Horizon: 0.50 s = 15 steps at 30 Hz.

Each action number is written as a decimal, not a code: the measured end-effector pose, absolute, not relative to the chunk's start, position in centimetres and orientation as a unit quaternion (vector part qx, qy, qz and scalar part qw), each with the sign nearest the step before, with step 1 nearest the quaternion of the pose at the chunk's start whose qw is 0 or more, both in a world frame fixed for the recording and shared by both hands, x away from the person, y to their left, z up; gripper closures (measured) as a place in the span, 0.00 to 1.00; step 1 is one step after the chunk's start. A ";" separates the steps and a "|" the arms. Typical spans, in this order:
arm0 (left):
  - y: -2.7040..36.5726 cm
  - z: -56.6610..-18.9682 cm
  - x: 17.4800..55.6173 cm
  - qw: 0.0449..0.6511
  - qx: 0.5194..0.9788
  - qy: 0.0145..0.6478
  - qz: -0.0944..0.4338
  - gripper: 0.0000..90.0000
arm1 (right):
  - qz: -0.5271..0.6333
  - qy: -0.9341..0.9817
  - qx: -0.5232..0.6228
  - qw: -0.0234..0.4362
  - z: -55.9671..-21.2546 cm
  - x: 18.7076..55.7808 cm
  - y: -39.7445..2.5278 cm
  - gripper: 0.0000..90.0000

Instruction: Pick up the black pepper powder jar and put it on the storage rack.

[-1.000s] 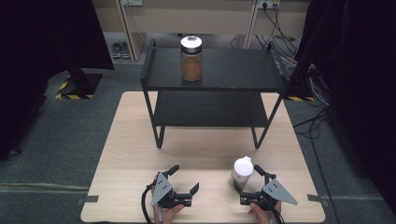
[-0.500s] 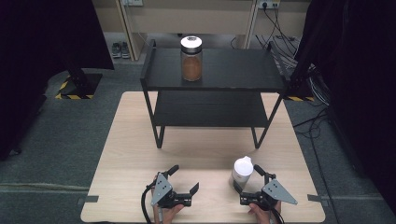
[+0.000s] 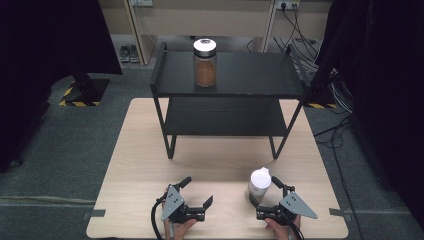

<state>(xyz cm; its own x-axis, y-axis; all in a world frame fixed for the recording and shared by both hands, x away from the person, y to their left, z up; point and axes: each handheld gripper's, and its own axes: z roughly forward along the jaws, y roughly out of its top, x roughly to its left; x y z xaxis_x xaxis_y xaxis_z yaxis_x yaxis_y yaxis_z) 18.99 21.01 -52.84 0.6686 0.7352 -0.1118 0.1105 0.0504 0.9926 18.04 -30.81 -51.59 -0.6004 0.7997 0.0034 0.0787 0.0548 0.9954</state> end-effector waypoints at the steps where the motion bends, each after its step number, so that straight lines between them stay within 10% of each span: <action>1: 21.0 -52.8 19.0 0.646 0.645 0.328 0.242 0.01 | 0.601 0.663 0.331 0.300 -51.6 18.1 -30.8 0.00; 15: 21.0 -52.8 18.9 0.646 0.645 0.328 0.242 0.01 | 0.590 0.675 0.342 0.281 -50.7 18.8 -30.6 0.03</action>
<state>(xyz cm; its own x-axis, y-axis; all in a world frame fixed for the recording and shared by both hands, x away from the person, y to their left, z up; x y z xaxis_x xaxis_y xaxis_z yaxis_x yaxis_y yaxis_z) 18.95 20.98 -52.84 0.6684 0.7355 -0.1110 0.1099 0.0498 0.9927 18.76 -30.58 -50.71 -0.6080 0.7935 0.0248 0.1318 0.0700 0.9888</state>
